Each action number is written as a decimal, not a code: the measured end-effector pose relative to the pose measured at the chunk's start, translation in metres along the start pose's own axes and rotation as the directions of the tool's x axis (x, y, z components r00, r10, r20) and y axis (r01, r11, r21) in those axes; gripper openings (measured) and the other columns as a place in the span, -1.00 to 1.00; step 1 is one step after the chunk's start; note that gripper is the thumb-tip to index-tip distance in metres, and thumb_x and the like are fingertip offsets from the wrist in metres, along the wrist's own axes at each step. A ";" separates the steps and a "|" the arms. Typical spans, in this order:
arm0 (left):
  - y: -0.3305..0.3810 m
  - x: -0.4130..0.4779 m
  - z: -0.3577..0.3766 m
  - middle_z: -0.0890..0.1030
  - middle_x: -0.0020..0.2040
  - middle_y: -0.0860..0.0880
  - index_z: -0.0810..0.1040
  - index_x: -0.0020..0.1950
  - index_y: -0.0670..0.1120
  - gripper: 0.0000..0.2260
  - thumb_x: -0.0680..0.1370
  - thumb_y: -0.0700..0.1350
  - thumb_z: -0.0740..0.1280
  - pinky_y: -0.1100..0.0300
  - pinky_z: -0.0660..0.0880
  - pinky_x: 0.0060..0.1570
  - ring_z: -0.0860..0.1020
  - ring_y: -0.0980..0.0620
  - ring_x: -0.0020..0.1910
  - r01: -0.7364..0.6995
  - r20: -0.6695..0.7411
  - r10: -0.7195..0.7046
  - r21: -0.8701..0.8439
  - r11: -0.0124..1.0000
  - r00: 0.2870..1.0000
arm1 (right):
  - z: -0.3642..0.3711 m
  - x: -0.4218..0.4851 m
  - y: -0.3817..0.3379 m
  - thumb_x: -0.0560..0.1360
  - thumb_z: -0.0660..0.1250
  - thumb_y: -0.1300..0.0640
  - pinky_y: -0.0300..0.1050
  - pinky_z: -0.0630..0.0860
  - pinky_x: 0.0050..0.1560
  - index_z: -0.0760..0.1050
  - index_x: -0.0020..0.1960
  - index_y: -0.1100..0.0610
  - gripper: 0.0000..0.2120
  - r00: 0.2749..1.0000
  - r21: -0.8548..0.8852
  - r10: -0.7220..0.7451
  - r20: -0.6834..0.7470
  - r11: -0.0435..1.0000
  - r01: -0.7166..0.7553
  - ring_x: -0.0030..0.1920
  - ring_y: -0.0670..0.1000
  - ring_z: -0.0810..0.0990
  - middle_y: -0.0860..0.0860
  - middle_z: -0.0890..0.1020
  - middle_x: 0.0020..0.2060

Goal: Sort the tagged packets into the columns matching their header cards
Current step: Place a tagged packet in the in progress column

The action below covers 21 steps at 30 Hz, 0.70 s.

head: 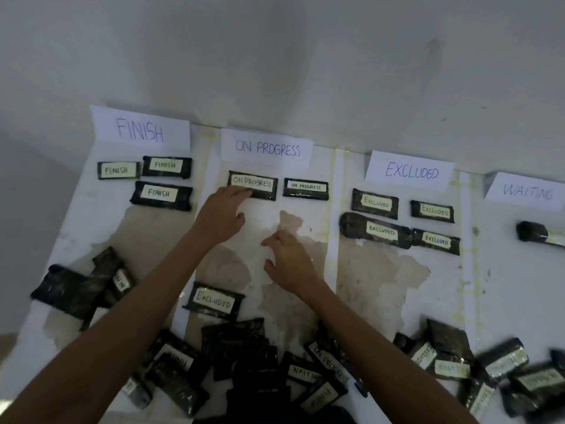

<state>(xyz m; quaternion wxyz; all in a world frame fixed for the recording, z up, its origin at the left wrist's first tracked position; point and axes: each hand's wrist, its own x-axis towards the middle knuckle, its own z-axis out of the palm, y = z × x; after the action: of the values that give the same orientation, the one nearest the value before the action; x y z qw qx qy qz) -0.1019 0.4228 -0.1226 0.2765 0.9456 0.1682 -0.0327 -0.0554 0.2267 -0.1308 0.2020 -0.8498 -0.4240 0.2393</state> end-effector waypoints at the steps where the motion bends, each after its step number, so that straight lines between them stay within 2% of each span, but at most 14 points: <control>1: 0.001 -0.016 0.002 0.46 0.32 -0.20 0.43 0.34 -0.18 -0.54 0.43 -0.15 0.26 -0.10 0.38 0.25 0.41 -0.22 0.28 0.017 0.004 -0.017 -0.013 1.000 1.000 | 0.007 -0.004 -0.008 0.40 0.35 0.23 0.06 0.46 0.12 0.49 0.22 0.21 -0.61 0.999 0.026 -0.025 0.024 0.999 0.025 0.09 0.22 0.49 0.20 0.52 0.12; 4: -0.002 -0.065 0.014 0.49 0.29 -0.19 0.47 0.31 -0.16 -0.55 0.41 -0.16 0.26 -0.11 0.41 0.23 0.44 -0.19 0.26 0.086 0.017 -0.086 -0.038 0.996 0.996 | 0.032 -0.018 -0.034 0.41 0.36 0.21 0.10 0.50 0.00 0.47 0.24 0.24 -0.59 0.985 0.088 -0.097 0.141 0.992 0.085 0.05 0.23 0.50 0.24 0.50 0.10; 7: -0.010 -0.109 0.027 0.48 0.28 -0.23 0.47 0.30 -0.21 -0.55 0.40 -0.19 0.24 -0.15 0.43 0.21 0.45 -0.24 0.23 0.143 0.026 -0.141 -0.066 0.988 0.990 | 0.061 -0.029 -0.054 0.38 0.42 0.05 0.10 0.50 -0.10 0.45 0.25 0.19 -0.51 0.970 0.016 -0.134 0.202 0.991 0.133 -0.02 0.22 0.48 0.23 0.50 0.04; 9: -0.016 -0.131 0.033 0.45 0.31 -0.24 0.44 0.32 -0.23 -0.58 0.45 -0.23 0.30 -0.14 0.39 0.26 0.40 -0.26 0.27 0.187 0.036 -0.185 -0.052 0.981 0.982 | 0.073 -0.038 -0.064 0.35 0.46 -0.06 0.07 0.48 -0.12 0.44 0.22 0.19 -0.45 0.972 -0.049 -0.139 0.191 0.987 0.151 -0.03 0.21 0.46 0.21 0.51 0.03; 12: -0.025 -0.150 0.040 0.43 0.34 -0.21 0.42 0.33 -0.20 -0.58 0.49 -0.19 0.34 -0.11 0.38 0.28 0.37 -0.24 0.30 0.219 0.043 -0.219 -0.006 0.976 0.975 | 0.081 -0.045 -0.073 0.34 0.47 0.05 0.08 0.48 -0.12 0.42 0.21 0.23 -0.48 0.973 -0.133 -0.152 0.173 0.975 0.176 -0.01 0.23 0.46 0.22 0.49 0.06; 14: -0.028 -0.156 0.041 0.44 0.33 -0.22 0.43 0.32 -0.22 -0.60 0.51 -0.14 0.32 -0.13 0.39 0.25 0.39 -0.25 0.29 0.203 0.038 -0.203 0.008 0.979 0.978 | 0.084 -0.045 -0.074 0.32 0.46 0.12 0.09 0.49 -0.13 0.44 0.18 0.25 -0.51 0.974 -0.171 -0.157 0.163 0.968 0.184 -0.01 0.24 0.47 0.22 0.50 0.04; 17: -0.023 -0.155 0.035 0.44 0.33 -0.22 0.41 0.33 -0.21 -0.57 0.51 -0.04 0.23 -0.12 0.37 0.26 0.38 -0.24 0.30 0.193 0.029 -0.193 0.001 0.981 0.981 | 0.085 -0.042 -0.070 0.28 0.50 -0.01 0.02 0.49 -0.20 0.48 0.10 0.24 -0.50 0.977 -0.167 -0.155 0.144 0.970 0.178 -0.10 0.21 0.50 0.18 0.53 -0.06; 19: -0.016 -0.152 0.029 0.42 0.34 -0.20 0.40 0.35 -0.19 -0.55 0.52 0.01 0.21 -0.08 0.33 0.28 0.36 -0.22 0.32 0.183 0.002 -0.183 0.010 0.983 0.983 | 0.075 -0.041 -0.064 0.29 0.50 -0.05 0.07 0.51 -0.11 0.47 0.17 0.25 -0.43 0.978 -0.168 -0.163 0.132 0.969 0.184 -0.04 0.22 0.49 0.20 0.54 -0.01; 21: -0.006 -0.148 0.025 0.43 0.33 -0.18 0.41 0.34 -0.18 -0.50 0.52 0.10 0.11 -0.05 0.33 0.28 0.37 -0.19 0.31 0.150 -0.024 -0.149 0.031 0.988 0.988 | 0.055 -0.044 -0.056 0.28 0.50 0.01 0.10 0.49 -0.02 0.42 0.26 0.24 -0.36 0.981 -0.180 -0.158 0.115 0.968 0.177 0.03 0.24 0.46 0.22 0.51 0.08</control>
<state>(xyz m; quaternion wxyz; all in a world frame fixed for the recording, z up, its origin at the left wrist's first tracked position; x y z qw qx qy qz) -0.2428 0.3698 -0.1241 0.2559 0.9350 0.2413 -0.0458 -0.1452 0.2301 -0.1345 0.1185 -0.8132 -0.5248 0.2220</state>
